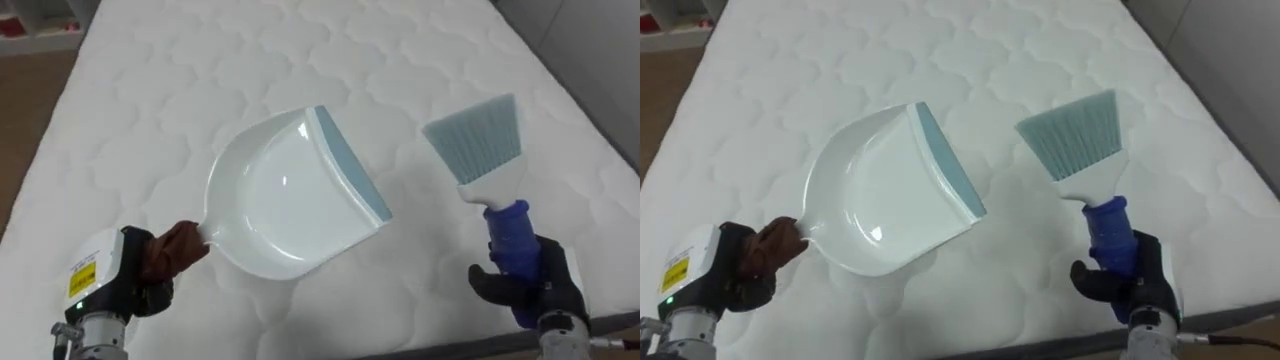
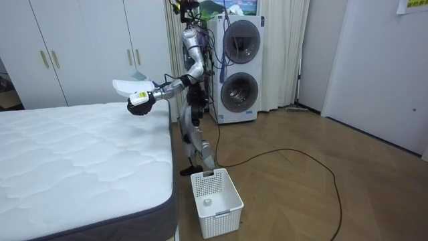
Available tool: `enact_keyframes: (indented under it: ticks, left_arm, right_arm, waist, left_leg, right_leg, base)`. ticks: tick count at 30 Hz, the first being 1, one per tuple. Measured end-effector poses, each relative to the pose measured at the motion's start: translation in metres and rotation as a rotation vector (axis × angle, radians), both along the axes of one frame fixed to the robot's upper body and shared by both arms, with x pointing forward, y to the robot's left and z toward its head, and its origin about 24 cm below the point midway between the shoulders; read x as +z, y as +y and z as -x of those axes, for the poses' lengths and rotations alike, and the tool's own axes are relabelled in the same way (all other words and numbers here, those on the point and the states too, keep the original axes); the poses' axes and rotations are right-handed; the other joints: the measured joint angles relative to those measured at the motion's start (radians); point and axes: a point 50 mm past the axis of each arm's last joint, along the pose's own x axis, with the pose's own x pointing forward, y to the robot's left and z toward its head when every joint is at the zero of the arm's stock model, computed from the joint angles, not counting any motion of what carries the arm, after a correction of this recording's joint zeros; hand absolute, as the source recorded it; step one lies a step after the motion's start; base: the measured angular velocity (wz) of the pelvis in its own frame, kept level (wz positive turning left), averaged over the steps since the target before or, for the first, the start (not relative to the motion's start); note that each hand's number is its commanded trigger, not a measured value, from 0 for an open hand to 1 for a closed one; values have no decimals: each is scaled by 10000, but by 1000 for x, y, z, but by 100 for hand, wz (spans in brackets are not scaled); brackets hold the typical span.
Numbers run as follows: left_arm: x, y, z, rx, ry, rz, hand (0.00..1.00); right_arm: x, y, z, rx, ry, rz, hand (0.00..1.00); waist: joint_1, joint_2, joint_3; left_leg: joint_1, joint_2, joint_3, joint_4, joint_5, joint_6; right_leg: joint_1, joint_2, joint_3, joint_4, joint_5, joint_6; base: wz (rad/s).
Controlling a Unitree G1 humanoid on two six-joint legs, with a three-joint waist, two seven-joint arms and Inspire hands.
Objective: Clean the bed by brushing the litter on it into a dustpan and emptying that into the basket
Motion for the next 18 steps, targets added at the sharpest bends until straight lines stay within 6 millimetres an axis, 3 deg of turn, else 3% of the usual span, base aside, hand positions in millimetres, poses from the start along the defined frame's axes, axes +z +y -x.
enact_keyframes:
  ticks: [1,9,18]
  left_arm:
    - [0,-1,-1,-1,-17,60,0]
    - [-6,-7,-5,-10,379,570,0]
    - [-9,-8,-3,184,670,600,0]
  right_arm:
    - [0,1,0,-8,11,-22,0]
    - [-2,7,-2,89,119,-296,0]
    - [-3,10,-2,337,202,-194,0]
  waist:
    - [8,-7,4]
    - [-25,-198,-61]
    - [6,-270,-51]
  left_leg:
    - [-3,-1,2,-1,0,0]
    - [-37,36,-30,-23,2,-3]
    - [101,98,25,-68,5,-8]
  right_leg:
    - [4,13,19,0,-3,-4]
    - [46,65,40,-215,13,-47]
    - [252,121,52,-464,108,-56]
  base:
    - [-13]
    - [0]
    - [0]
